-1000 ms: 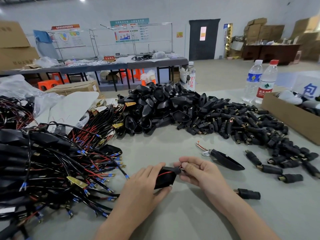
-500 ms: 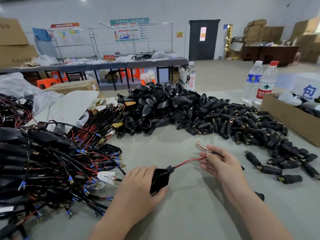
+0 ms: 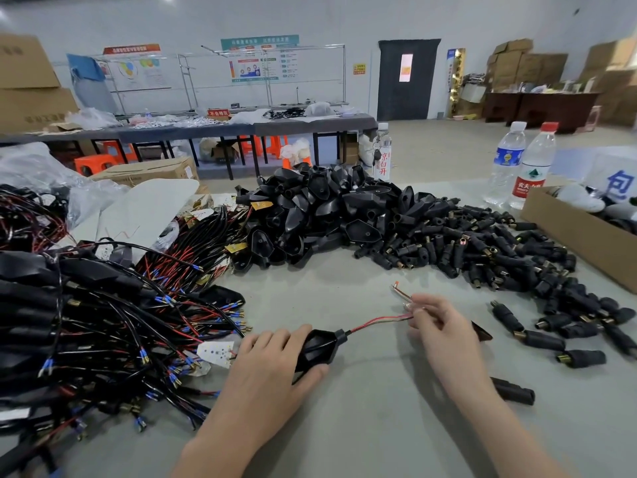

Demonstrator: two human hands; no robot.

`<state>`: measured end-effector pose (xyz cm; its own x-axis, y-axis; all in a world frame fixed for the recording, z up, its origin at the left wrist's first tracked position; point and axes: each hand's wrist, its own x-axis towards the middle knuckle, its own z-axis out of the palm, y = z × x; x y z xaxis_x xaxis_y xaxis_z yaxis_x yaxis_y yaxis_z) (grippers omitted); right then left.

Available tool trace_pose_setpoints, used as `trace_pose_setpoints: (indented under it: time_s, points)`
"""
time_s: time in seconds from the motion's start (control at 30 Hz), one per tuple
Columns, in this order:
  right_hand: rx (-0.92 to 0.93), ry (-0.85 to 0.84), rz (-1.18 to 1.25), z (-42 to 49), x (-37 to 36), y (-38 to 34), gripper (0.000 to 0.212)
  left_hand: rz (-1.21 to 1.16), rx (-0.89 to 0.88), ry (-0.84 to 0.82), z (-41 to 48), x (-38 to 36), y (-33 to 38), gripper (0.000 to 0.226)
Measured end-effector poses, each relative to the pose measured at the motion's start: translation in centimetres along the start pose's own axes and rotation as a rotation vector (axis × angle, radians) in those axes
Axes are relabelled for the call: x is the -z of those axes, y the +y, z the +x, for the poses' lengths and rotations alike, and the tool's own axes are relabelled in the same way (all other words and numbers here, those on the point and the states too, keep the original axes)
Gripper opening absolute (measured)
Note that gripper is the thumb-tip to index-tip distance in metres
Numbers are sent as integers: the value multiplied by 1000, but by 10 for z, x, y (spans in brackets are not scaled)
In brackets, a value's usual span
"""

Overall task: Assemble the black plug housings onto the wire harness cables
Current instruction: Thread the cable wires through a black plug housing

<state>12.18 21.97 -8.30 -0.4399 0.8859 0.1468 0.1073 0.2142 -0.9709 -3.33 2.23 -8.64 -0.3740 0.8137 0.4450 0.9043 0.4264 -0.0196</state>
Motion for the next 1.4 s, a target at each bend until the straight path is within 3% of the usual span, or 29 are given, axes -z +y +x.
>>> trace_pose_setpoints:
  time_s: [0.1,0.17,0.27,0.37,0.5,0.57,0.83,1.03,1.17,1.3,1.4]
  points:
    - [488,-43,-712,-16,-12,4,32,-16,-20,-10,-1,3,-1,54]
    - [622,-200,-814,-24,-24,2,38,-30,-34,-11,0,4,0,53]
    - [603,-419,-776,-26,-38,5,35,-83,-10,-58,-1,11,-2,59]
    - [566,-402,-717,-23,-36,7,28,-136,141,-72,0,18,-22,60]
    - [551,-368,-727,-20,-32,9,23,-135,344,-126,-6,26,-60,23]
    - [559,-345,-771,-20,-32,9,23,-175,363,-158,-9,31,-68,18]
    - [456,-245,-884,-13,-13,8,27,-242,303,-260,-14,30,-73,6]
    - [364,-158,-976,-12,-4,7,29,-330,246,-224,-11,24,-63,14]
    - [412,-237,-881,-12,-9,10,38,-398,175,-275,-13,22,-64,23]
    - [504,-345,-767,-14,-27,10,34,-355,104,-208,-10,22,-66,5]
    - [514,-339,-752,-12,-31,15,30,-314,78,-97,-5,24,-60,34]
